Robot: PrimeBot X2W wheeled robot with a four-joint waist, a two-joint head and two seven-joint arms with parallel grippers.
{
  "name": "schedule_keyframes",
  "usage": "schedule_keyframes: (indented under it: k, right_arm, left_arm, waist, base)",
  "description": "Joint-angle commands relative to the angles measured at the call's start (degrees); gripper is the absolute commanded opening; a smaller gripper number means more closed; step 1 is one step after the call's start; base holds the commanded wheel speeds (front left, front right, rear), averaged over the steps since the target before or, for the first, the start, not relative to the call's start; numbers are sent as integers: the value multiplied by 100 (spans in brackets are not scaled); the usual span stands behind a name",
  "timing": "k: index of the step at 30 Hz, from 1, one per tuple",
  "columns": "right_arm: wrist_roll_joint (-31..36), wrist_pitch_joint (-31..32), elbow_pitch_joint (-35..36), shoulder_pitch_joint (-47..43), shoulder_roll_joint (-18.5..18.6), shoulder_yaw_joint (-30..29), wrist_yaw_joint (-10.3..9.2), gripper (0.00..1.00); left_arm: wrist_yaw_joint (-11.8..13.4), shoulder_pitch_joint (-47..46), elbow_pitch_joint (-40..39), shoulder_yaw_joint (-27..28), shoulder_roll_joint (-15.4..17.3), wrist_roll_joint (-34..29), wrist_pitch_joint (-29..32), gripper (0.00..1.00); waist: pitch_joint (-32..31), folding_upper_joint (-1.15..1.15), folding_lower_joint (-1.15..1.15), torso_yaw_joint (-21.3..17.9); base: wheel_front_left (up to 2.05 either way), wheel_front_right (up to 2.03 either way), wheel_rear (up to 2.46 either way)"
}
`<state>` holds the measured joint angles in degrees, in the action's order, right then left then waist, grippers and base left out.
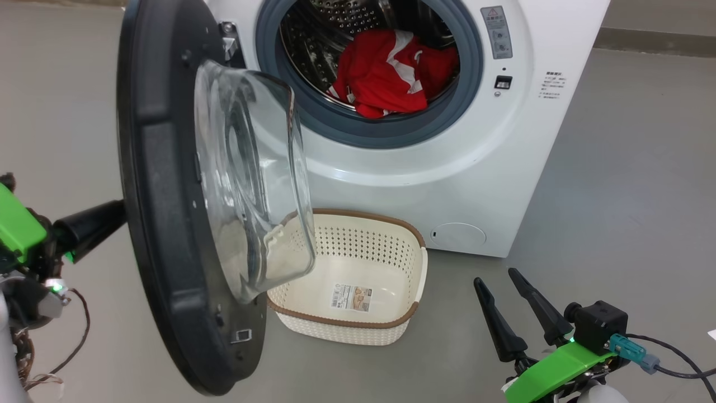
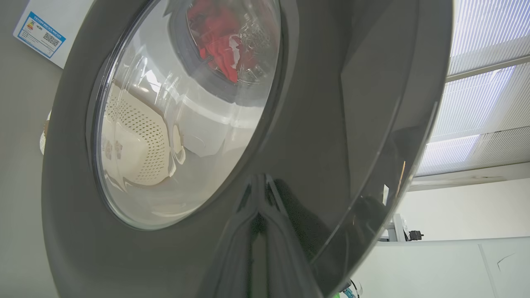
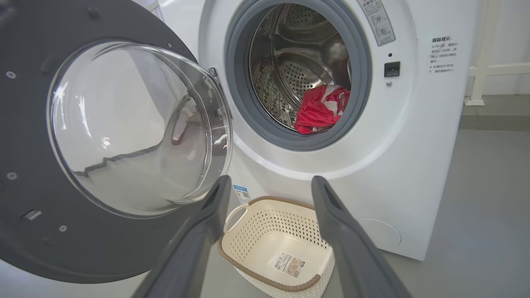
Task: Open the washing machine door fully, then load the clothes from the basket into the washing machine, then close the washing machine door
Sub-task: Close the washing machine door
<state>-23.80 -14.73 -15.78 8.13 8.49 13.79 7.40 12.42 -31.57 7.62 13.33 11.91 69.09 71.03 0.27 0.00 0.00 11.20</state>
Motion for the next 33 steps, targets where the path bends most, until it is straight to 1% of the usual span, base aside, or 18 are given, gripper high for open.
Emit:
schedule_keyframes:
  k: [1, 7, 18, 30, 33]
  right_arm:
    - [-18, -27, 150, 76, -21, 100, 9, 100]
    - [-9, -27, 160, 100, -19, 77, 9, 100]
    - [0, -27, 154, 139, -47, 80, 9, 100]
    - [-4, -27, 166, 141, -47, 58, 9, 100]
    - [-2, -27, 169, 158, -48, 63, 9, 100]
  left_arm:
    - [14, -66, -278, 68, 105, 77, 91, 0]
    - [39, -62, -387, 61, 13, 109, 58, 0]
    - [-38, -132, -433, -39, -209, 94, -111, 0]
    - [-127, -237, -420, -68, -405, 43, -398, 0]
    - [-188, -283, -410, -66, -449, 7, -530, 0]
  waist:
    - [13, 0, 0, -49]
    - [56, 0, 0, -115]
    - [56, 0, 0, -269]
    - [84, 0, 0, -730]
    - [110, 0, 0, -851]
  base:
    - [0, 0, 0]
    - [0, 0, 0]
    - [0, 0, 0]
    - [0, 0, 0]
    - [0, 0, 0]
